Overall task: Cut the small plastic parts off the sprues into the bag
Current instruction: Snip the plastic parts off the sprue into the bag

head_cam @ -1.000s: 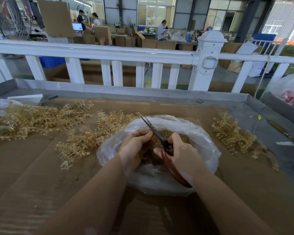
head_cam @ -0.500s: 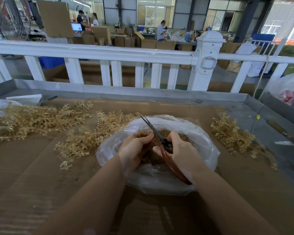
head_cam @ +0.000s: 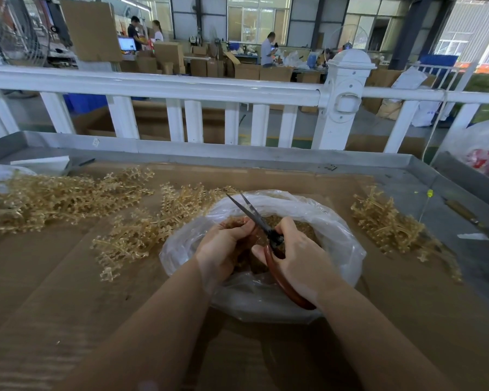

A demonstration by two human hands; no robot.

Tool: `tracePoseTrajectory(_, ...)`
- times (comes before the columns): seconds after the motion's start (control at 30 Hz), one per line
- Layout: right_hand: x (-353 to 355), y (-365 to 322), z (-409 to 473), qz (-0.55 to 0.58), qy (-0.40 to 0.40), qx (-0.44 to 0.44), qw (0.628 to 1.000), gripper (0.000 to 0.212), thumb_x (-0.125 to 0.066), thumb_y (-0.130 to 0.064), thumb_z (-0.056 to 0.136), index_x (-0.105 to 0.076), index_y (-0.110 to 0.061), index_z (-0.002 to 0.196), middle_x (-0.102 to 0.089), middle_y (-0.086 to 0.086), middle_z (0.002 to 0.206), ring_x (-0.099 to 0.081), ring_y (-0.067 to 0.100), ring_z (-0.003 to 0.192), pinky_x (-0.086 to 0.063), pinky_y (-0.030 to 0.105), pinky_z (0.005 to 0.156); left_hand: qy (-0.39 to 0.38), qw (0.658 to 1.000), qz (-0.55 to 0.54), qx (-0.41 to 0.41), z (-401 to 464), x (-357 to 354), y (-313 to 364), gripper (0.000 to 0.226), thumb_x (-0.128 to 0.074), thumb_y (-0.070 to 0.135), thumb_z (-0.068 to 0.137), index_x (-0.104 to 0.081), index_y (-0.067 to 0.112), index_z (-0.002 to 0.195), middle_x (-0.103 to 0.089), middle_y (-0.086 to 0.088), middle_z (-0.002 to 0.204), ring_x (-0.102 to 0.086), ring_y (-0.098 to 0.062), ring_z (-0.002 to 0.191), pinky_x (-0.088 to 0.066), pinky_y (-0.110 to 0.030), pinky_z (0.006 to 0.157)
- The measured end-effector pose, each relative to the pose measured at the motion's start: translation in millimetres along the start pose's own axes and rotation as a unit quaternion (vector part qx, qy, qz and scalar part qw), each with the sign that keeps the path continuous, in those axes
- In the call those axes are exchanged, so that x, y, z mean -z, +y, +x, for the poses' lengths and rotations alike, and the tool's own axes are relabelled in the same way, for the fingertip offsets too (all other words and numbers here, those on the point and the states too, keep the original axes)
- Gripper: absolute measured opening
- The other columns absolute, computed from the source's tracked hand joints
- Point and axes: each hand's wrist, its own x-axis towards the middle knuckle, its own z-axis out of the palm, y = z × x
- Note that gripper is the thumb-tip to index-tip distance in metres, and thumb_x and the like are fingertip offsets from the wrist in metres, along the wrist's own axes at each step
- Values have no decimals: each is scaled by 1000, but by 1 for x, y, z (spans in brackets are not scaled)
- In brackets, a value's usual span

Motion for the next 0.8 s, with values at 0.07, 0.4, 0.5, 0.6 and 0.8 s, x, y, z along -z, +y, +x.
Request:
tracePoseTrajectory(0.07,-1,1,1,5,-1,1,1000,34,-53,-56,87,-37,-27,98,-59,-7,90,-57,8,79,-47,24,71,-1,1000,-1,0,0,0,0,11,-58,6,88,-67,4,94,-73,-9,77,-71,-21,66,-55,-29,55)
tracePoseTrajectory(0.4,-2,1,1,12,5,4,1000,34,-54,-56,86,-37,-28,96,-59,-8,88,-56,6,79,-40,18,64,5,1000,-25,4,-4,-3,3,11,-56,6,90,-62,5,100,-70,-8,79,-68,-19,67,-58,-29,60)
tracePoseTrajectory(0.5,-2,0,1,15,2,1,1000,35,-55,-57,85,-38,-28,96,-60,-7,90,-58,10,81,-44,23,68,12,999,-36,7,-4,-2,3,6,-55,6,91,-62,7,92,-71,-6,71,-69,-17,61,-56,-26,52)
tracePoseTrajectory(0.6,0,0,3,12,-10,-5,1000,35,-55,-56,85,-38,-28,96,-61,-7,90,-58,11,81,-44,25,69,13,999,-29,4,-3,-2,2,9,-55,5,91,-63,6,87,-71,-5,67,-69,-17,58,-54,-26,50)
tracePoseTrajectory(0.8,3,-1,1,16,-2,-10,1000,32,-55,-54,87,-39,-28,97,-62,-9,85,-57,3,73,-42,17,62,7,1000,-9,8,-4,-4,3,14,-57,6,89,-66,2,99,-72,-10,83,-70,-21,72,-58,-30,60)
